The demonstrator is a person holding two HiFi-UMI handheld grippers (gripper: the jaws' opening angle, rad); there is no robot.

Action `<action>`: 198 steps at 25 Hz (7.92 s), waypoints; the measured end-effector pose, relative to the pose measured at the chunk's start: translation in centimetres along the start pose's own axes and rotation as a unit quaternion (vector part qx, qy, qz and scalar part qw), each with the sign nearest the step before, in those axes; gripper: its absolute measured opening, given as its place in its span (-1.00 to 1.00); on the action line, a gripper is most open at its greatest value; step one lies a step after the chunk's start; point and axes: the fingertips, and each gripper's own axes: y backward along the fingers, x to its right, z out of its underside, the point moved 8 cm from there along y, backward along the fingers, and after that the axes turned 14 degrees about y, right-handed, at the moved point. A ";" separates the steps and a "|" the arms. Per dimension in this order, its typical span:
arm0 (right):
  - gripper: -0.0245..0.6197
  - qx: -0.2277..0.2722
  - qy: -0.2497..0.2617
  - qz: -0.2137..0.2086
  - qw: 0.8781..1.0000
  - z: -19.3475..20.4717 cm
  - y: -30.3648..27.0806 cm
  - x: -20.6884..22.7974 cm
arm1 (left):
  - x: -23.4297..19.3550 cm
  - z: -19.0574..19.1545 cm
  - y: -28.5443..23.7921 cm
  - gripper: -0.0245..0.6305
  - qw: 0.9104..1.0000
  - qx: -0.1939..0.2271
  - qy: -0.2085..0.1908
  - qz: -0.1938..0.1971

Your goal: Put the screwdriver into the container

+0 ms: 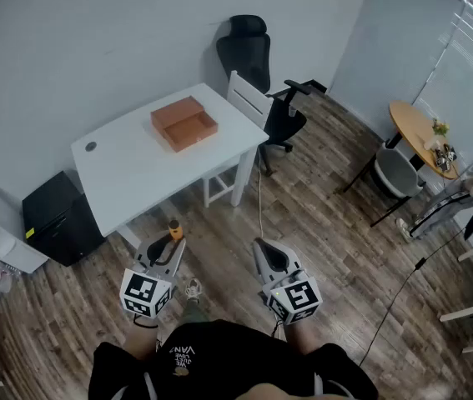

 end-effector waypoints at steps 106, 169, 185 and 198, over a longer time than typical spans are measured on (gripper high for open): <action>-0.89 0.028 -0.006 -0.113 0.993 2.7 -46.5 23.1 | -31.0 -9.8 -35.1 -0.65 0.997 -0.001 0.022 -0.076; -0.89 -0.082 -0.047 0.015 0.995 5.9 -49.9 24.9 | -41.3 0.2 -49.1 -0.65 0.980 -0.195 0.032 -0.007; -0.89 -0.093 -0.056 0.008 0.994 7.2 -50.5 25.3 | -41.9 2.5 -51.7 -0.65 0.966 -0.255 0.046 -0.003; -0.89 -0.102 -0.058 0.004 0.993 7.7 -50.7 25.3 | -42.5 3.3 -54.5 -0.65 0.951 -0.306 0.046 0.017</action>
